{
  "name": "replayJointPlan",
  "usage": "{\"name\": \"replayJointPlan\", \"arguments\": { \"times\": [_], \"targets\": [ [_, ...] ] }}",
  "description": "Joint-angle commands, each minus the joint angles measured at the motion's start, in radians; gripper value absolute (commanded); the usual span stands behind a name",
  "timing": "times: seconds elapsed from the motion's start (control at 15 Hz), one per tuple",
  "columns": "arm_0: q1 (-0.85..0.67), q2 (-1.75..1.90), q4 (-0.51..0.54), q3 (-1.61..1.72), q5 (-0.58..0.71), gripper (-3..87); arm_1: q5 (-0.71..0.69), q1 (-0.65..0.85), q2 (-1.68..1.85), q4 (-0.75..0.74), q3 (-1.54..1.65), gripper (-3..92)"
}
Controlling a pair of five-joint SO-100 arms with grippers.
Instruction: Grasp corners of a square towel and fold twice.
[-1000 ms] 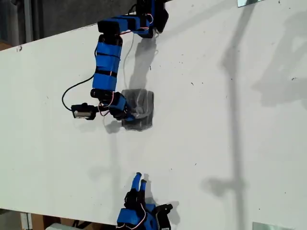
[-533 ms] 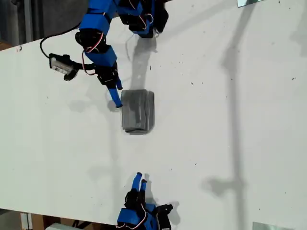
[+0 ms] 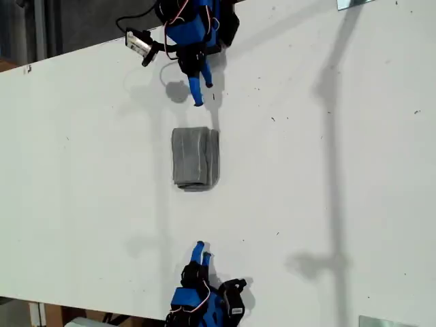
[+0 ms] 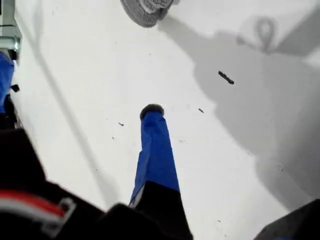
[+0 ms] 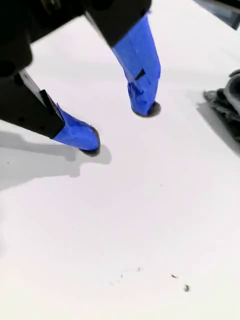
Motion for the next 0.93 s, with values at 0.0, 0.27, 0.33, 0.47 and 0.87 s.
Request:
{"name": "replayJointPlan", "arguments": {
  "times": [0.0, 0.27, 0.33, 0.47, 0.87],
  "targets": [
    [-0.012, 0.005, -0.032, 0.018, 0.029, 19.2, 0.009, 0.021, 0.002, 0.012, -0.003, 31.8],
    [0.011, 0.005, -0.04, 0.021, 0.307, 18.9, 0.012, 0.014, 0.0, 0.012, -0.003, 27.9],
    [0.02, 0.005, -0.04, 0.023, 0.377, 18.9, 0.012, 0.038, 0.0, 0.014, -0.005, 27.9],
    [0.017, 0.005, -0.044, 0.025, 0.486, 18.9, 0.012, 0.064, 0.0, 0.014, -0.005, 27.9],
    [0.017, 0.005, -0.044, 0.025, 0.485, 17.3, 0.011, 0.069, 0.0, 0.014, -0.005, 27.9]
  ]
}}
